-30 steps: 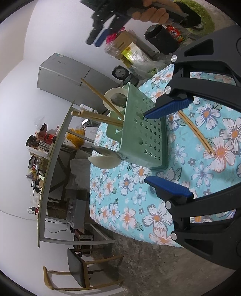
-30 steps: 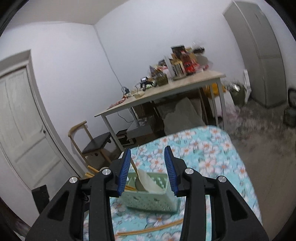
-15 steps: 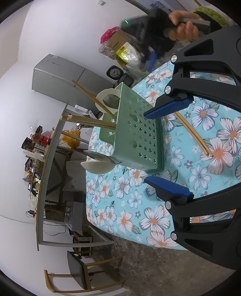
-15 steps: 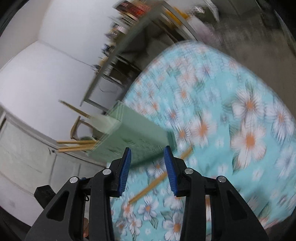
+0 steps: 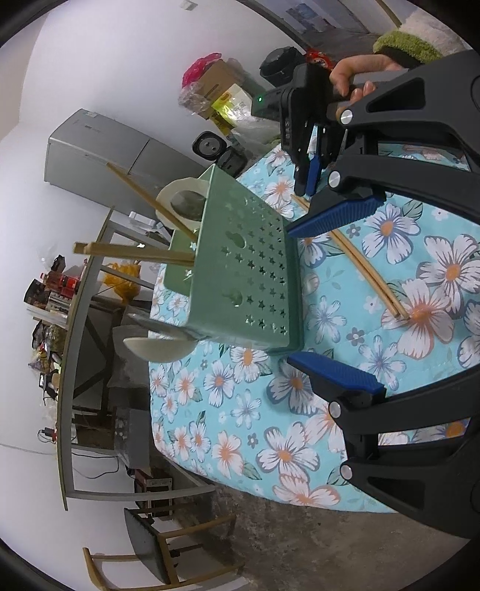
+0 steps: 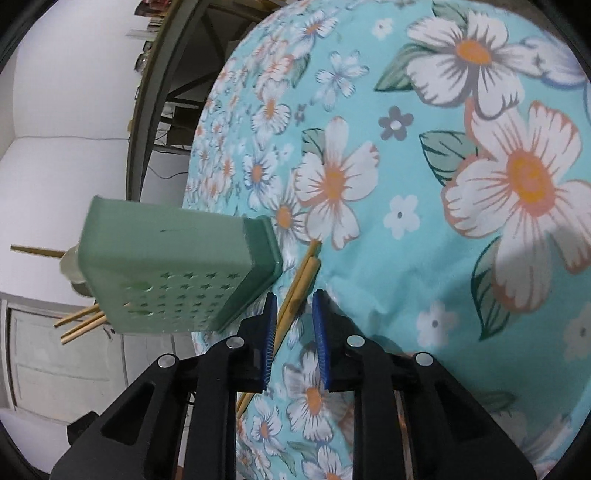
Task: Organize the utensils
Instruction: 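Lower both tools to the remaining chopsticks and close on one each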
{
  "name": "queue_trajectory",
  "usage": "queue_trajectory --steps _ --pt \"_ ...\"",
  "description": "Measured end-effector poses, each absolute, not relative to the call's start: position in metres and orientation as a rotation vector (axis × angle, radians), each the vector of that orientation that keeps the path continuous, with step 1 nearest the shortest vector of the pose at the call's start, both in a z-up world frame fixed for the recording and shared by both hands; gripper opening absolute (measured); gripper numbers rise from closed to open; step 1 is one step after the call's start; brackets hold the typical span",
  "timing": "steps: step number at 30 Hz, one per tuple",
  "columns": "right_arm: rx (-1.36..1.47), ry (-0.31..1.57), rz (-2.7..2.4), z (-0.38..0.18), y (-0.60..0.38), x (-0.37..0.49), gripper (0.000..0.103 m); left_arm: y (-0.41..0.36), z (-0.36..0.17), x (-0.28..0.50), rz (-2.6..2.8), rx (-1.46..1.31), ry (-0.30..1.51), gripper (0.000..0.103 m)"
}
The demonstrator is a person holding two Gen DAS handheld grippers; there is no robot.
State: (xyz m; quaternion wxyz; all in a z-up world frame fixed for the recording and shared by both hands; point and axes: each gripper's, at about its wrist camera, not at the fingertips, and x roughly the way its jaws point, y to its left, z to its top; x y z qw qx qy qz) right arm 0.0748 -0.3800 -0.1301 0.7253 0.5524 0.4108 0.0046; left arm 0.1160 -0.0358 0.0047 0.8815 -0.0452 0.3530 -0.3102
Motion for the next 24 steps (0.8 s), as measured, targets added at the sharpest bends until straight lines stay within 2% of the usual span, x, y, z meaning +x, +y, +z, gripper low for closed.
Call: queue_trajectory --steps 5,8,24 --pt "1.24 0.902 0.021 -0.136 -0.381 0.092 0.017 -0.041 0.003 0.116 -0.654 -0.086 0.743 0.061" --pt "1.236 0.903 0.019 -0.139 -0.38 0.095 0.01 -0.043 0.003 0.116 -0.658 -0.083 0.747 0.061" --pt "1.246 0.883 0.054 -0.128 -0.394 0.049 0.01 -0.063 -0.013 0.118 -0.662 0.009 0.789 0.061"
